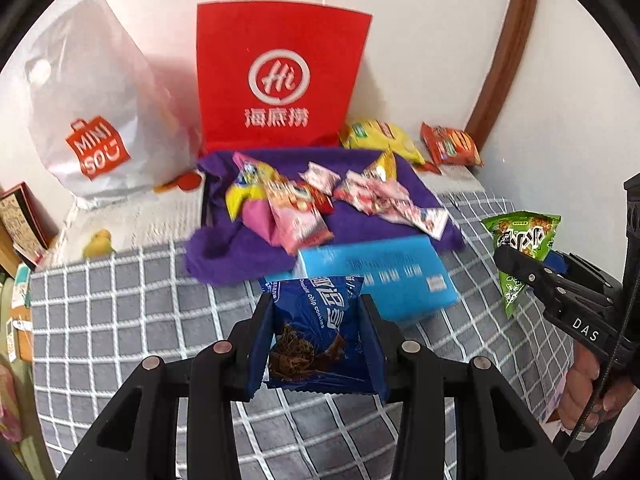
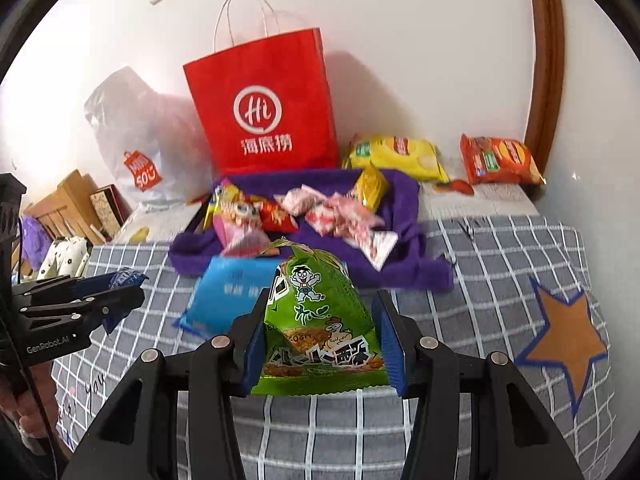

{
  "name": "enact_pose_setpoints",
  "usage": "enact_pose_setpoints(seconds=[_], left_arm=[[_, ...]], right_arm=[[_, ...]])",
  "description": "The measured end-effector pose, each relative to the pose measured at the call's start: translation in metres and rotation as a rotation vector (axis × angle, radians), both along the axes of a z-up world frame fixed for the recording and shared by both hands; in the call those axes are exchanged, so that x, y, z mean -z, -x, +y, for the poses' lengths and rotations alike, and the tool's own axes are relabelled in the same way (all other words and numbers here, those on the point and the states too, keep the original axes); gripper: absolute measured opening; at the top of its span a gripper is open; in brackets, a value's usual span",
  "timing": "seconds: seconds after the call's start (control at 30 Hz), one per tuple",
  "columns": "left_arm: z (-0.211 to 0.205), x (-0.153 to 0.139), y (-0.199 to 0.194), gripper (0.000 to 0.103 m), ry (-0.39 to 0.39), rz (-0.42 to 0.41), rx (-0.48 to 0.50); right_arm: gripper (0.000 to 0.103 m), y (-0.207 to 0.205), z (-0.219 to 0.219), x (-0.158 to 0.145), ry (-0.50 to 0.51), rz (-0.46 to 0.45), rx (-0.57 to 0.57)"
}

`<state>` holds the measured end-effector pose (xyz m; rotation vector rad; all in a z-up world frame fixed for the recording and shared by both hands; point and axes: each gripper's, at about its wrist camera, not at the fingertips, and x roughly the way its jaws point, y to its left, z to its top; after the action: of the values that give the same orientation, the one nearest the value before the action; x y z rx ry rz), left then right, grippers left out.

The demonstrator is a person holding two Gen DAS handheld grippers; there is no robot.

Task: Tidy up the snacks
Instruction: 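Carry green bag and blue packet up over the purple towel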

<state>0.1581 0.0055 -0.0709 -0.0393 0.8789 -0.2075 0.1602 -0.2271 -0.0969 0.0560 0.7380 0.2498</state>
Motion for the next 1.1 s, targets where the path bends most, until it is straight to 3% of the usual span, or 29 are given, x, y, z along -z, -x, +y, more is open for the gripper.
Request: enact_pose_setpoints(seconds=[0.33,0.77,0.93,1.1], left_arm=[[0.011,-0.027,-0.043,0.039,0.005,-0.046,-0.045],[0.014,-0.035,-0.124,0.039,0.051,-0.042,-0.049],[0.01,-0.028,-0.15,0.039,0.045,-0.047,-0.033],[0.013,-0.002,-0.168,0.039,-0.042,-0.037,-0.042]], right_arm=[[0.049,-0.051,0.013,-0.029,0.007,-0.037,-0.012],[0.049,-0.126,0.031,-0.045,-0.004,-0.066,-0.04],[0.049,-0.151,0.038,-0.038,-0.018,-0.056,-0.051],[0.048,-0.175,0.044,-0.005,-0.026,0.011,-0.058]])
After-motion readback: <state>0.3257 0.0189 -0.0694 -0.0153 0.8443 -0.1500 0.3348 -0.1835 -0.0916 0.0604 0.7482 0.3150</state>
